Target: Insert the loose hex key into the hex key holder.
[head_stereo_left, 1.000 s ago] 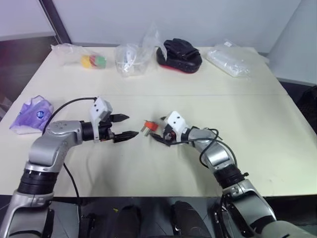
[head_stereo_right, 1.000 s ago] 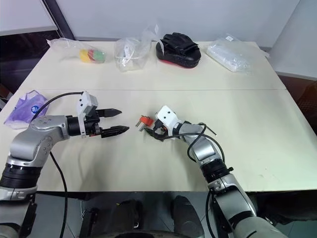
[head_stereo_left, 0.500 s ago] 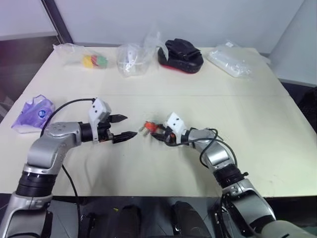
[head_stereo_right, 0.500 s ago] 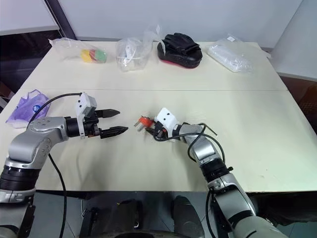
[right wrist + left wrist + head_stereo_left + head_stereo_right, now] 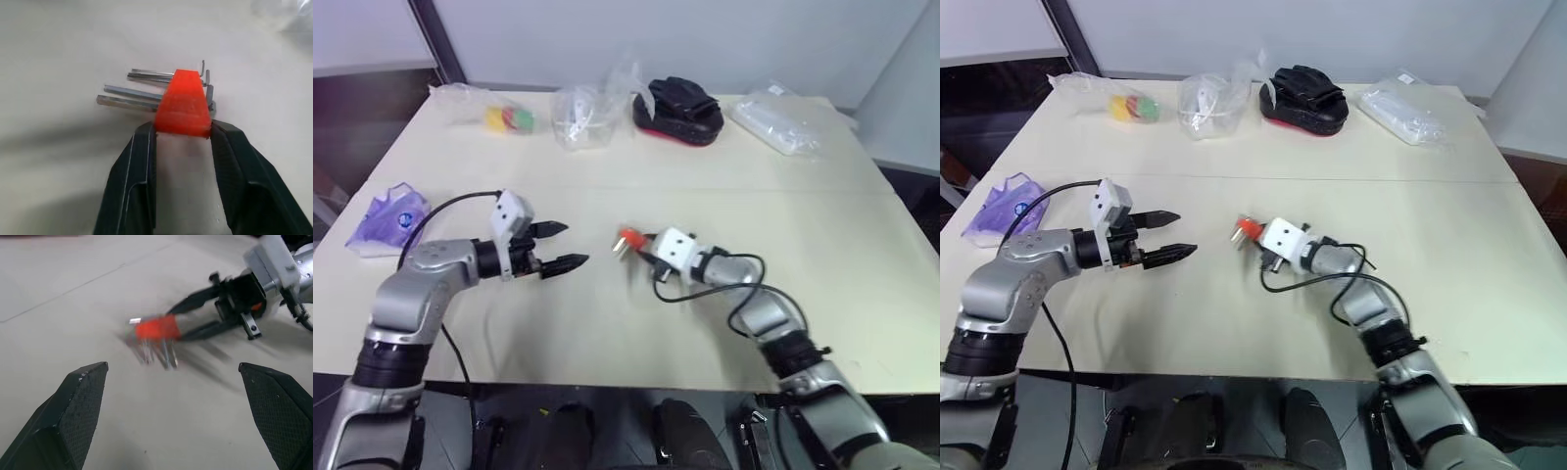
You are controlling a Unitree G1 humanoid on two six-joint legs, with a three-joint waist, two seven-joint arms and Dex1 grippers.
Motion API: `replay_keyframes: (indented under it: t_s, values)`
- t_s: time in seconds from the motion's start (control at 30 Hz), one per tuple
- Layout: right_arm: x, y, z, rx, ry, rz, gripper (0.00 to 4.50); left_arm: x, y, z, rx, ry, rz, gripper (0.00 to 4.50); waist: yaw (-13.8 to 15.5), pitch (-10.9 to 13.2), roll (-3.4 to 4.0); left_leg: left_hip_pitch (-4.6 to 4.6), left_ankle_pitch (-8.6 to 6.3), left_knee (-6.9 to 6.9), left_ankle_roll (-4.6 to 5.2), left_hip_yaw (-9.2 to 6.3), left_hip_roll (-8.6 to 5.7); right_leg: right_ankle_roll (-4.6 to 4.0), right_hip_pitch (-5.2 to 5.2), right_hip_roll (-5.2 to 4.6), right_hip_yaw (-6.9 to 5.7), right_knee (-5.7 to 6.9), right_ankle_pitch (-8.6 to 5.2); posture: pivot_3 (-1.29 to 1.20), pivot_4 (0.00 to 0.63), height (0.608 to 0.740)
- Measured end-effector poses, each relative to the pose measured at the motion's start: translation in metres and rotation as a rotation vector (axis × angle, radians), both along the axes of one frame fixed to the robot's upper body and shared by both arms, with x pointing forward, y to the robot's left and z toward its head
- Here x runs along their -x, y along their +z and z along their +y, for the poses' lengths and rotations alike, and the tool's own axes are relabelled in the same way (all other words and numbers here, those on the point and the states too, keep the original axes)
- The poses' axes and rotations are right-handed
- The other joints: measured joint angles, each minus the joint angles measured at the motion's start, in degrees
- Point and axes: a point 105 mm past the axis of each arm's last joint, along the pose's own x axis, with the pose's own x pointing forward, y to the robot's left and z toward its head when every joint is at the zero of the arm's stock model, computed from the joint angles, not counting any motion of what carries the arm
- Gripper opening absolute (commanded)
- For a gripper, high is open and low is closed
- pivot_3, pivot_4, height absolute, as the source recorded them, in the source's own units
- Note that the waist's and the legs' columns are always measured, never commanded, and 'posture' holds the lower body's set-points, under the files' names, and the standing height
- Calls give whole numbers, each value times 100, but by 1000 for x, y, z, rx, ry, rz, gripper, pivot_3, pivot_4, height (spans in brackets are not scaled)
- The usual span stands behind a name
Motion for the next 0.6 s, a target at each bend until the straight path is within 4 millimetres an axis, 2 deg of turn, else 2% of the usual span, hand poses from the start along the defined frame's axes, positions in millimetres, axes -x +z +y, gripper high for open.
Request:
replay_keyframes:
  t_s: [0.23,0.3,0.4,0.47,0.6]
  values:
    - [17,47,-20,301,125,-373,1007,-11,19,-23,64,-111,-15,4500,-58,4,5,-2,0,-11,0,2,8,-1,-11,15,2,-2,0,0,150,740]
    - [25,68,-25,395,183,-501,1007,-14,27,-34,86,-158,-21,4500,-34,6,3,-6,0,-8,0,3,7,0,-10,15,3,-6,0,0,150,740]
    - [37,103,-20,457,264,-672,1007,-18,39,-47,131,-215,-29,4500,-53,6,3,-3,0,-6,0,9,8,0,-8,14,7,-6,0,0,150,740]
    - [45,114,-14,490,324,-747,1007,-18,45,-55,167,-255,-27,4500,-63,6,3,-3,0,-6,0,6,8,0,-8,16,5,-6,0,0,150,740]
    - [56,120,-8,519,415,-814,1007,-18,51,-64,207,-312,-18,4500,-107,6,3,-3,0,-7,0,7,8,0,-8,13,6,-6,0,0,150,740]
